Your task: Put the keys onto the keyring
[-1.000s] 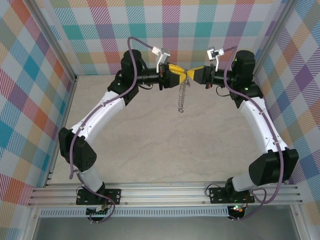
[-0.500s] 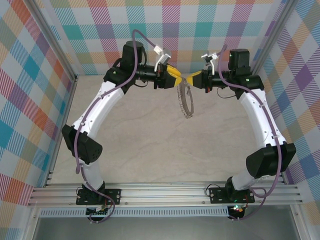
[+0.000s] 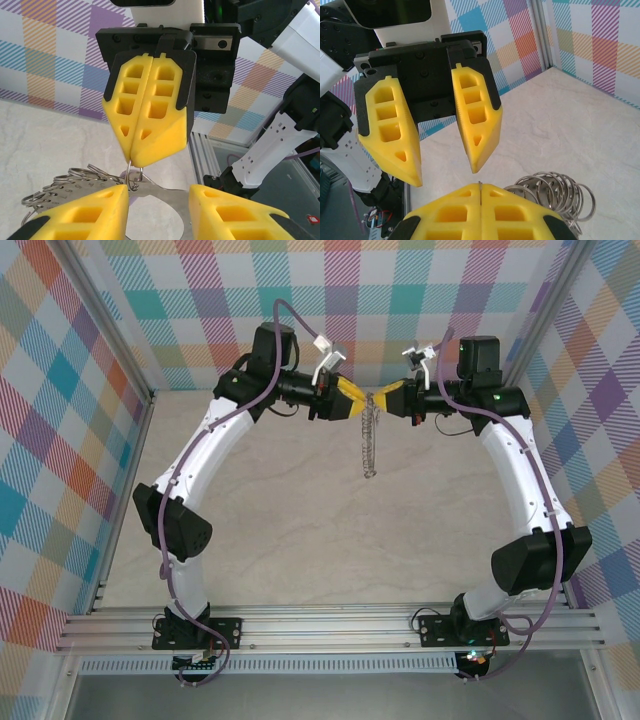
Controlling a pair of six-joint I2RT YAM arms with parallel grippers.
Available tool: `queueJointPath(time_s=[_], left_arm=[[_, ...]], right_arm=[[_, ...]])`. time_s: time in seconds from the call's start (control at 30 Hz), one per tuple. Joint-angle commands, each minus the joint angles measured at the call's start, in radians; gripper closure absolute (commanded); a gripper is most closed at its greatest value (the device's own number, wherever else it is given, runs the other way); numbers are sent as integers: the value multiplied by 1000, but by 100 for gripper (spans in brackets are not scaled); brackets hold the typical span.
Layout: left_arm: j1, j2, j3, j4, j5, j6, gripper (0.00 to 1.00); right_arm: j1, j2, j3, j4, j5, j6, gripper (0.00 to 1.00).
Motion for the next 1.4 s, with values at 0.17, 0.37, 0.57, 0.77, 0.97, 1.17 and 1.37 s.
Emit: queueJointPath(time_s=[0.17,0.37,0.57,0.77,0.97,1.17,1.37], left_arm=[[1,24,27,58,37,-38,64],[-5,39,28,96,42,-68,65],[-12,47,28,115,39,-81,67],[-17,50,28,128,34,-90,71],[-24,58,35,138,40,-101,72],[-31,65,40,139,49,-103,78],[-34,67,41,134,61,-101,98]], right_arm=[[9,-3,1,40,-55,-7,100],[15,-4,-4,46,-58,-3,100],[18,-6,-9,47,-52,-4,100],[18,-5,-10,53,-52,-1,100],[17,-6,-12,55,-53,-1,100],[17,-6,-15,56,-47,-1,100],[17,-6,-20,67,-33,6,100]])
